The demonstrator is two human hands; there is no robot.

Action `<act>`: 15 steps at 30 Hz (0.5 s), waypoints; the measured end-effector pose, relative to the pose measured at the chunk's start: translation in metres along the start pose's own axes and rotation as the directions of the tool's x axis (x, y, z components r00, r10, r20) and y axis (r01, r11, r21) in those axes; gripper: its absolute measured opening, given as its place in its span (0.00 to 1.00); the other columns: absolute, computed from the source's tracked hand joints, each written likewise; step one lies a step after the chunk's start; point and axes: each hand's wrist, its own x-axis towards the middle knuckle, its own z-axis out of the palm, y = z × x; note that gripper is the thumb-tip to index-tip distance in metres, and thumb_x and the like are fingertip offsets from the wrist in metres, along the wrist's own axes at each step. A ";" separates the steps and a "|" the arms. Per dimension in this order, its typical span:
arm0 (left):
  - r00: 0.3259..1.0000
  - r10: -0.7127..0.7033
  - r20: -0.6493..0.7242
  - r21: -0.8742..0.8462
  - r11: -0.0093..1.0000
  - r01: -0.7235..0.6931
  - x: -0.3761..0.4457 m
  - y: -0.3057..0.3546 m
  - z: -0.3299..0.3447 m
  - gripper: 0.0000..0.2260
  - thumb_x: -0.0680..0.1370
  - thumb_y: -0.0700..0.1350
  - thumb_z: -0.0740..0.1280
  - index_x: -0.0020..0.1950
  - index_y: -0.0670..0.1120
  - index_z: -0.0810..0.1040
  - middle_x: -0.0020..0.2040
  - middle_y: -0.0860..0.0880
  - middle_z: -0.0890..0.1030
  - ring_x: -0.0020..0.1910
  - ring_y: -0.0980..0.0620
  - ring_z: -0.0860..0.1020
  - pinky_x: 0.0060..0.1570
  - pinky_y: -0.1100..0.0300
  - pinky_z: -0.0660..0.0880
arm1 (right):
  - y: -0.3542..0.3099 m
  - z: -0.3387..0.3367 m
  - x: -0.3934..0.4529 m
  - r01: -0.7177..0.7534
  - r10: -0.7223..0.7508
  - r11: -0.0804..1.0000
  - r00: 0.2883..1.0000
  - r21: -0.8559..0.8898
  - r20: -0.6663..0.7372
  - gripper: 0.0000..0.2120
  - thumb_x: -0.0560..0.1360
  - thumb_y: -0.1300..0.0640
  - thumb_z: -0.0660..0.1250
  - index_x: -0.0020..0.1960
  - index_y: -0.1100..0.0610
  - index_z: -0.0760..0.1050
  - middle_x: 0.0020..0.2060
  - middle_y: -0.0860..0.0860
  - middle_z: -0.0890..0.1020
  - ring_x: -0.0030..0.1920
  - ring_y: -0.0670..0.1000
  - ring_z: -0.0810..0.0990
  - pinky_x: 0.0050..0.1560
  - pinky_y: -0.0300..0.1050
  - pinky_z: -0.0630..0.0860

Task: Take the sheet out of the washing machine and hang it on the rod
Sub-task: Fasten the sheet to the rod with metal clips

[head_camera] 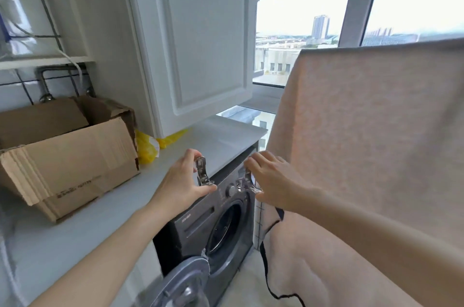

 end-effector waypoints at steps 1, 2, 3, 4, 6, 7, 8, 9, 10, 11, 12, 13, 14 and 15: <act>1.000 0.024 0.003 -0.008 1.000 -0.024 0.005 0.011 0.005 0.30 0.66 0.55 0.79 0.59 0.52 0.67 0.51 0.53 0.71 0.47 0.55 0.74 0.47 0.59 0.72 | 0.011 -0.002 -0.008 -0.026 0.026 1.000 1.000 -0.009 -0.005 0.25 0.66 0.54 0.73 0.60 0.57 0.69 0.57 0.51 0.74 0.59 0.55 0.71 0.57 0.50 0.73; 0.999 0.051 0.008 -0.022 0.998 -0.050 0.010 0.021 0.011 0.29 0.65 0.55 0.79 0.59 0.52 0.67 0.52 0.53 0.70 0.45 0.56 0.74 0.46 0.60 0.73 | 0.021 -0.005 -0.017 -0.057 0.057 0.998 0.998 -0.010 -0.015 0.25 0.63 0.55 0.75 0.57 0.57 0.70 0.55 0.51 0.75 0.58 0.56 0.72 0.54 0.51 0.75; 0.997 0.078 0.009 -0.034 0.996 -0.077 0.016 0.032 0.016 0.28 0.65 0.54 0.79 0.58 0.53 0.68 0.52 0.54 0.70 0.44 0.58 0.75 0.44 0.62 0.73 | 0.032 -0.007 -0.025 -0.091 0.091 0.996 0.996 -0.003 -0.027 0.26 0.61 0.55 0.75 0.55 0.57 0.71 0.53 0.52 0.76 0.56 0.56 0.74 0.51 0.52 0.76; 0.995 0.101 0.007 -0.044 0.994 -0.101 0.021 0.043 0.022 0.28 0.65 0.53 0.80 0.57 0.53 0.68 0.51 0.53 0.71 0.42 0.58 0.76 0.42 0.65 0.72 | 0.042 -0.011 -0.034 -0.123 0.123 0.992 0.992 -0.006 -0.032 0.25 0.61 0.55 0.75 0.55 0.57 0.72 0.53 0.52 0.77 0.57 0.57 0.74 0.50 0.51 0.76; 0.991 0.132 -0.005 -0.062 0.989 -0.132 0.033 0.067 0.032 0.27 0.66 0.50 0.80 0.57 0.53 0.68 0.48 0.53 0.73 0.41 0.58 0.76 0.39 0.68 0.70 | 0.062 -0.021 -0.050 -0.177 0.175 0.983 0.984 -0.053 -0.032 0.24 0.63 0.54 0.72 0.57 0.57 0.71 0.56 0.51 0.76 0.60 0.56 0.72 0.52 0.51 0.74; 0.990 0.143 -0.012 -0.074 0.987 -0.143 0.040 0.080 0.037 0.27 0.66 0.49 0.79 0.58 0.52 0.68 0.47 0.52 0.73 0.42 0.58 0.75 0.39 0.68 0.70 | 0.073 -0.026 -0.059 -0.190 0.188 0.979 0.982 -0.078 -0.032 0.25 0.64 0.53 0.71 0.59 0.57 0.71 0.58 0.51 0.75 0.61 0.56 0.71 0.53 0.51 0.73; 0.987 0.158 -0.021 -0.090 0.983 -0.159 0.048 0.093 0.042 0.27 0.66 0.48 0.79 0.59 0.51 0.69 0.47 0.52 0.74 0.42 0.58 0.75 0.40 0.67 0.72 | 0.084 -0.030 -0.067 -0.196 0.193 0.976 0.980 -0.098 -0.041 0.25 0.64 0.51 0.71 0.59 0.57 0.71 0.58 0.52 0.75 0.62 0.56 0.70 0.54 0.52 0.73; 0.983 0.177 -0.039 -0.108 0.978 -0.180 0.055 0.106 0.048 0.27 0.66 0.48 0.79 0.59 0.50 0.69 0.48 0.51 0.74 0.43 0.58 0.76 0.42 0.63 0.74 | 0.097 -0.035 -0.076 -0.201 0.197 0.973 0.979 -0.110 -0.048 0.26 0.64 0.50 0.71 0.59 0.57 0.71 0.58 0.52 0.75 0.62 0.57 0.70 0.55 0.52 0.73; 0.978 0.197 -0.063 -0.128 0.971 -0.204 0.062 0.120 0.054 0.27 0.66 0.47 0.79 0.59 0.51 0.69 0.50 0.52 0.75 0.43 0.58 0.77 0.44 0.60 0.76 | 0.109 -0.041 -0.084 -0.208 0.204 0.971 0.978 -0.117 -0.049 0.26 0.65 0.49 0.71 0.59 0.57 0.71 0.58 0.52 0.75 0.62 0.57 0.70 0.55 0.52 0.73; 0.973 0.213 -0.087 -0.146 0.964 -0.224 0.069 0.133 0.060 0.27 0.66 0.47 0.79 0.59 0.52 0.69 0.52 0.52 0.75 0.43 0.59 0.77 0.44 0.57 0.77 | 0.122 -0.045 -0.091 -0.216 0.212 0.969 0.976 -0.123 -0.044 0.25 0.66 0.49 0.70 0.60 0.56 0.71 0.59 0.52 0.75 0.63 0.56 0.70 0.56 0.51 0.73; 0.968 0.226 -0.107 -0.160 0.957 -0.241 0.074 0.147 0.066 0.26 0.66 0.47 0.78 0.59 0.52 0.70 0.53 0.53 0.75 0.43 0.59 0.78 0.44 0.56 0.77 | 0.134 -0.050 -0.098 -0.221 0.217 0.967 0.975 -0.131 -0.042 0.25 0.66 0.49 0.69 0.60 0.56 0.71 0.59 0.52 0.75 0.64 0.56 0.69 0.57 0.50 0.72; 0.964 0.236 -0.121 -0.173 0.951 -0.255 0.080 0.161 0.073 0.26 0.66 0.47 0.78 0.59 0.53 0.70 0.54 0.54 0.75 0.43 0.59 0.78 0.44 0.55 0.77 | 0.147 -0.055 -0.104 -0.223 0.219 0.965 0.975 -0.137 -0.044 0.25 0.67 0.48 0.69 0.61 0.57 0.71 0.59 0.52 0.75 0.64 0.56 0.69 0.58 0.49 0.72; 0.960 0.246 -0.131 -0.187 0.945 -0.268 0.085 0.174 0.081 0.26 0.66 0.47 0.77 0.60 0.53 0.70 0.53 0.55 0.76 0.43 0.58 0.79 0.44 0.55 0.77 | 0.160 -0.060 -0.109 -0.227 0.221 0.963 0.974 -0.143 -0.053 0.25 0.67 0.48 0.68 0.61 0.57 0.71 0.60 0.52 0.75 0.65 0.56 0.68 0.59 0.49 0.72; 0.955 0.259 -0.143 -0.201 0.937 -0.284 0.089 0.187 0.088 0.26 0.66 0.47 0.77 0.60 0.53 0.70 0.53 0.55 0.77 0.44 0.57 0.79 0.45 0.55 0.77 | 0.173 -0.064 -0.114 -0.234 0.227 0.960 0.972 -0.151 -0.063 0.25 0.67 0.48 0.69 0.60 0.58 0.72 0.61 0.52 0.75 0.67 0.56 0.68 0.60 0.50 0.71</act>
